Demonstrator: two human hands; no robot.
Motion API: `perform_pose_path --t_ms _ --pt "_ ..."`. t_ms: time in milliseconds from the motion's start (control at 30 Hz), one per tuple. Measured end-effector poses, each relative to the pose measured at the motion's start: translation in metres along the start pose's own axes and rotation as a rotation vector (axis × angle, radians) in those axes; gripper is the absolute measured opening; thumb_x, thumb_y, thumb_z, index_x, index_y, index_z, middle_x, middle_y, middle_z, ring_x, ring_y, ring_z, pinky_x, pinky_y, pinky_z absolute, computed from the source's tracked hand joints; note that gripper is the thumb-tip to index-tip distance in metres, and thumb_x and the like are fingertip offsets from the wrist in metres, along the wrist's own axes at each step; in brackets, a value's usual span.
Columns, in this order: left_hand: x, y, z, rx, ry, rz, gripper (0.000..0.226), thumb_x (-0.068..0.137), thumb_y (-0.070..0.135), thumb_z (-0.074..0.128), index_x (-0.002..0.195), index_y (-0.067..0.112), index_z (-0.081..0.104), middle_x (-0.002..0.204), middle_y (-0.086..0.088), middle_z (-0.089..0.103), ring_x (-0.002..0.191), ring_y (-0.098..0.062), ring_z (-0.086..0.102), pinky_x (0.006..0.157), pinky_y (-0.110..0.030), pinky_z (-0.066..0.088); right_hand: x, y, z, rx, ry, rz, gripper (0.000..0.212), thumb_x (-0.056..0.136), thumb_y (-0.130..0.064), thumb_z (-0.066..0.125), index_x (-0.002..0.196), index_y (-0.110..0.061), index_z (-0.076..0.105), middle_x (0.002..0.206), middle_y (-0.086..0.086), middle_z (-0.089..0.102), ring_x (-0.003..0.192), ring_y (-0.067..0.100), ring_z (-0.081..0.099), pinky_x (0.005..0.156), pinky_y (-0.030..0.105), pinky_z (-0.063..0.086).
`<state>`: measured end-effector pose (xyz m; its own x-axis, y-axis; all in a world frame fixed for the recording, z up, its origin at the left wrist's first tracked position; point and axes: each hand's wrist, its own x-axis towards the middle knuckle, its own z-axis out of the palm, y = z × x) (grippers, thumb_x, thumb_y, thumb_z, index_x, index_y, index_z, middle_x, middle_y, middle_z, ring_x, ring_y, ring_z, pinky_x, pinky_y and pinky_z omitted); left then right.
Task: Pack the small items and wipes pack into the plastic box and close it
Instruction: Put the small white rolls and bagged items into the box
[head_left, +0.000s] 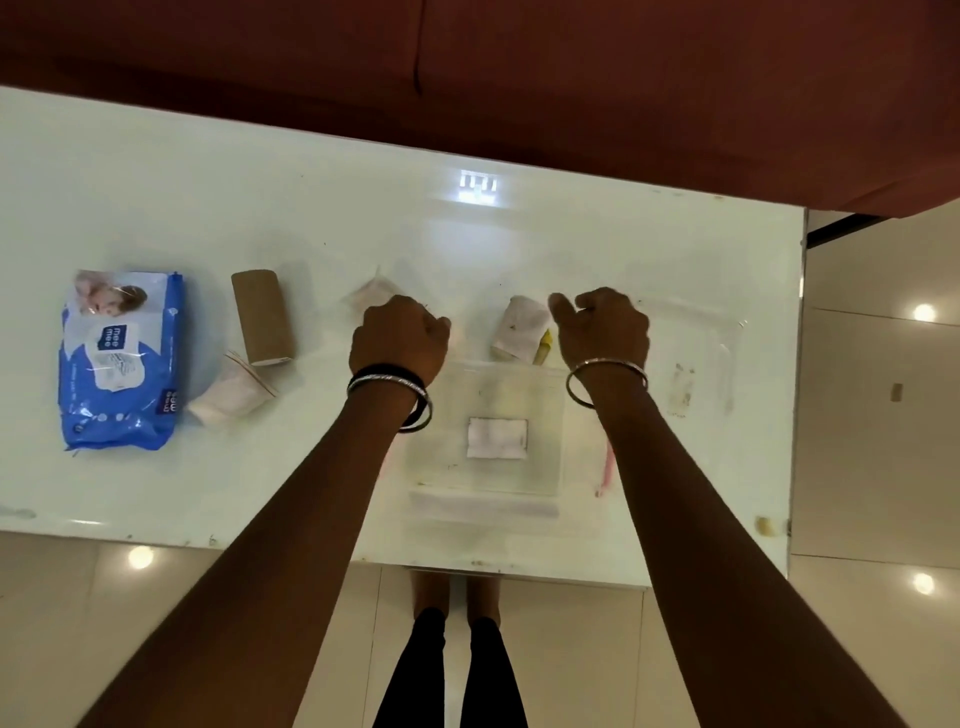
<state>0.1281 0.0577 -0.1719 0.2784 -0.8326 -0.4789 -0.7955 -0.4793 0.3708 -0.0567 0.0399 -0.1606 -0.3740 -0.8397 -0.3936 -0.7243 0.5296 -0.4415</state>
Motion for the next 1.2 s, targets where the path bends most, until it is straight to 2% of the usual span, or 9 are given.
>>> perform_pose_path --t_ms 133,233,533,600,733,867,967,1067,1200 --pt "0.016 0.017 0.007 0.124 -0.169 -0.191 0.058 0.084 0.050 0.060 0.126 0.009 0.053 0.129 -0.016 0.056 0.119 -0.038 0.053 0.090 -0.042 0.045 0.012 -0.019 0.019 -0.087 -0.250 0.170 0.074 0.083 -0.070 0.051 0.119 -0.005 0.059 0.125 0.017 0.060 0.120 0.037 0.055 0.091 0.037 0.045" --pt "0.027 0.020 0.009 0.123 -0.265 -0.274 0.069 0.077 0.056 0.066 0.127 0.012 0.051 0.131 -0.014 0.054 0.120 -0.035 0.053 0.086 -0.041 0.044 0.018 -0.018 0.031 -0.120 -0.289 0.182 0.081 0.071 -0.075 0.061 0.115 -0.007 0.059 0.121 0.015 0.062 0.116 0.035 0.058 0.077 0.034 0.040" --pt "0.051 0.015 0.018 0.018 -0.276 -0.361 0.071 0.057 0.054 0.080 0.110 0.011 0.059 0.114 -0.010 0.064 0.101 -0.032 0.063 0.072 -0.037 0.046 0.026 -0.013 0.044 -0.081 -0.241 0.154 0.053 0.067 -0.045 0.079 0.102 -0.009 0.062 0.106 0.010 0.067 0.100 0.030 0.063 0.067 0.027 0.034" --pt "0.052 0.013 0.019 -0.019 -0.228 -0.334 0.063 0.058 0.051 0.079 0.104 0.012 0.061 0.109 -0.011 0.065 0.098 -0.033 0.064 0.071 -0.035 0.047 0.028 -0.012 0.044 -0.034 -0.174 0.109 0.053 0.067 -0.044 0.079 0.103 -0.009 0.065 0.103 0.009 0.069 0.098 0.029 0.065 0.068 0.026 0.036" --pt "0.040 0.010 0.009 -0.166 -0.075 -0.186 0.035 0.067 0.046 0.076 0.066 0.016 0.057 0.067 0.001 0.058 0.079 -0.027 0.064 0.059 -0.026 0.038 0.020 -0.013 0.030 0.245 -0.028 -0.009 0.052 0.067 -0.043 0.082 0.108 -0.015 0.066 0.092 -0.003 0.072 0.080 0.013 0.066 0.068 0.017 0.045" --pt "0.011 0.001 -0.015 -0.300 0.142 -0.066 0.035 0.067 0.047 0.076 0.076 0.017 0.060 0.062 0.012 0.056 0.058 -0.003 0.053 0.050 -0.014 0.031 -0.011 -0.014 0.010 0.550 0.079 -0.015 0.049 0.068 -0.032 0.084 0.110 -0.016 0.065 0.092 -0.007 0.072 0.079 0.001 0.070 0.072 0.015 0.055" --pt "-0.020 -0.014 -0.031 -0.418 0.195 -0.030 0.035 0.066 0.045 0.080 0.079 0.020 0.061 0.065 0.014 0.061 0.062 -0.004 0.063 0.061 -0.018 0.047 -0.043 -0.009 -0.002 0.721 0.103 0.003 0.049 0.069 -0.023 0.086 0.112 -0.015 0.063 0.095 -0.003 0.074 0.086 0.004 0.072 0.075 0.020 0.058" --pt "-0.053 -0.033 -0.038 -0.492 0.199 -0.044 0.034 0.067 0.044 0.081 0.082 0.020 0.063 0.072 0.009 0.068 0.064 -0.005 0.067 0.063 -0.023 0.054 -0.080 0.001 -0.005 0.761 0.092 -0.002 0.052 0.068 -0.018 0.087 0.113 -0.014 0.061 0.096 0.000 0.075 0.088 0.007 0.073 0.076 0.022 0.059" --pt "-0.088 -0.057 -0.032 -0.539 0.209 -0.116 0.031 0.067 0.043 0.081 0.083 0.020 0.067 0.073 0.011 0.070 0.062 -0.004 0.067 0.063 -0.019 0.054 -0.119 0.018 0.017 0.656 0.014 -0.017 0.054 0.066 -0.030 0.088 0.111 -0.018 0.060 0.099 -0.002 0.073 0.087 0.011 0.073 0.074 0.029 0.060"
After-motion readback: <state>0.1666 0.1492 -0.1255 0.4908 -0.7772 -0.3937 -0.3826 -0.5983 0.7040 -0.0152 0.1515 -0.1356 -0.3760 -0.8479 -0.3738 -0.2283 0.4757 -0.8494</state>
